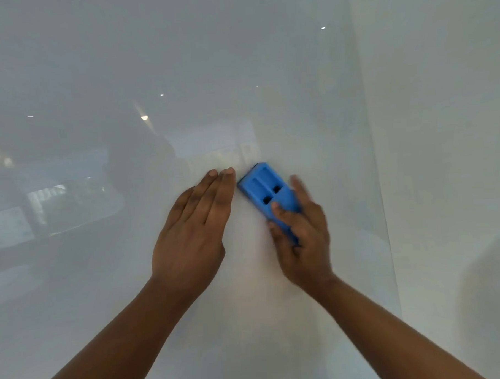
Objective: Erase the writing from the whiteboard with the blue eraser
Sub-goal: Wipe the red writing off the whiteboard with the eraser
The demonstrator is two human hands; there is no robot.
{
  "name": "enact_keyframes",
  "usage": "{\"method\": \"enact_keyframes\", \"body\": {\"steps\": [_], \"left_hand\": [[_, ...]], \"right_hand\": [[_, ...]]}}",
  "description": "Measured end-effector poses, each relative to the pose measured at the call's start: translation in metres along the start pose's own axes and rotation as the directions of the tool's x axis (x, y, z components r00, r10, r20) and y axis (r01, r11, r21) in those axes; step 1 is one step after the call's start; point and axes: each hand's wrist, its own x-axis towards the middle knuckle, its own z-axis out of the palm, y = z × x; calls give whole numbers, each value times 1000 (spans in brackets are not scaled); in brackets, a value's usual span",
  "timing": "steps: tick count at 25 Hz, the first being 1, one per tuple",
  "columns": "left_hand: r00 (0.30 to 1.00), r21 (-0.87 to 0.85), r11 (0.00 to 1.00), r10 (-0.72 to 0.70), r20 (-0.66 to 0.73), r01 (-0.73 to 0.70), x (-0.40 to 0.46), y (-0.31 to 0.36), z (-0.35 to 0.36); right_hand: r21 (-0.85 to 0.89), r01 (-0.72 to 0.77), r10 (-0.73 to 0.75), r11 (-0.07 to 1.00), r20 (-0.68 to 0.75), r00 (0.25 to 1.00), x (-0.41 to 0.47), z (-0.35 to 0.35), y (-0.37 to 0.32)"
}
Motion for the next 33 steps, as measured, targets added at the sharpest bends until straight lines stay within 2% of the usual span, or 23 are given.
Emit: {"method": "enact_keyframes", "body": {"steps": [1, 2, 4, 5, 7, 9, 10, 12, 13, 14, 16, 18, 19, 20, 22, 23, 24, 26, 27, 28, 31, 33], "left_hand": [[1000, 3, 1000, -5, -6, 5, -1, 0, 2], [1000, 8, 1000, -10, -11, 10, -2, 0, 5], [1000, 23, 1000, -9, -3, 9, -2, -1, 7], [1000, 36, 999, -9, -1, 9, -2, -1, 8], [1000, 60, 998, -8, -7, 8, -2, 0, 7], [1000, 74, 997, -8, -7, 8, -3, 2, 7], [1000, 83, 997, -9, -12, 9, -3, 2, 7], [1000, 104, 995, -9, -21, 11, -3, 2, 8], [1000, 109, 994, -4, -23, 6, -3, 2, 9], [1000, 112, 994, 3, -26, 0, -4, 2, 9], [999, 124, 992, 6, -47, 0, -4, 3, 10], [997, 118, 993, 0, -73, 9, -6, 2, 11], [995, 113, 993, -2, -97, 13, -7, 3, 11], [992, 111, 994, 4, -125, 10, -6, 4, 12], [988, 124, 992, 29, -150, -11, -7, 1, 15], [988, 123, 992, 36, -152, -18, -7, 0, 15], [988, 120, 993, 33, -150, -15, -7, -1, 14], [991, 107, 994, 13, -136, 2, -7, -1, 14], [991, 94, 996, 7, -137, 6, -7, -1, 12], [990, 77, 997, 3, -144, 8, -8, -1, 11], [988, 29, 1000, -1, -154, 6, -8, 1, 9], [989, 9, 1000, 1, -145, 0, -10, -1, 9]], "right_hand": [[4, -57, 57, 998, -48, 997, 7, -13, 19], [28, -173, 175, 985, -122, 977, 14, -22, 36], [60, -332, 337, 941, -204, 919, 10, -21, 42], [33, -315, 315, 949, -194, 929, -2, -12, 34], [13, -143, 144, 990, -79, 986, -32, -5, 15], [-1, -63, 63, 998, -22, 998, -29, -20, 31], [-23, -132, 130, 991, -69, 989, -20, -29, 42], [29, -358, 356, 933, -197, 913, -12, -32, 51], [48, -395, 396, 917, -220, 892, -19, -26, 40], [41, -366, 367, 930, -198, 909, -34, -15, 21], [58, -177, 180, 982, -52, 982, -63, -5, -15], [83, -86, 84, 993, 37, 996, -61, -14, -6], [50, -118, 119, 992, -12, 993, -52, -21, 8], [25, -216, 218, 976, -98, 971, -41, -24, 21], [87, -403, 412, 911, -214, 886, -38, -15, 24], [142, -433, 455, 890, -206, 867, -46, -6, 7], [164, -399, 421, 902, -131, 898, -60, 2, -15], [91, -148, 144, 985, 50, 988, -88, 6, -42], [70, -41, 33, 997, 117, 993, -93, 3, -39], [62, -17, 10, 998, 109, 994, -90, 0, -29], [80, -241, 247, 967, -76, 966, -72, -3, -14], [56, -315, 319, 947, -105, 942, -82, 7, -26]]}}
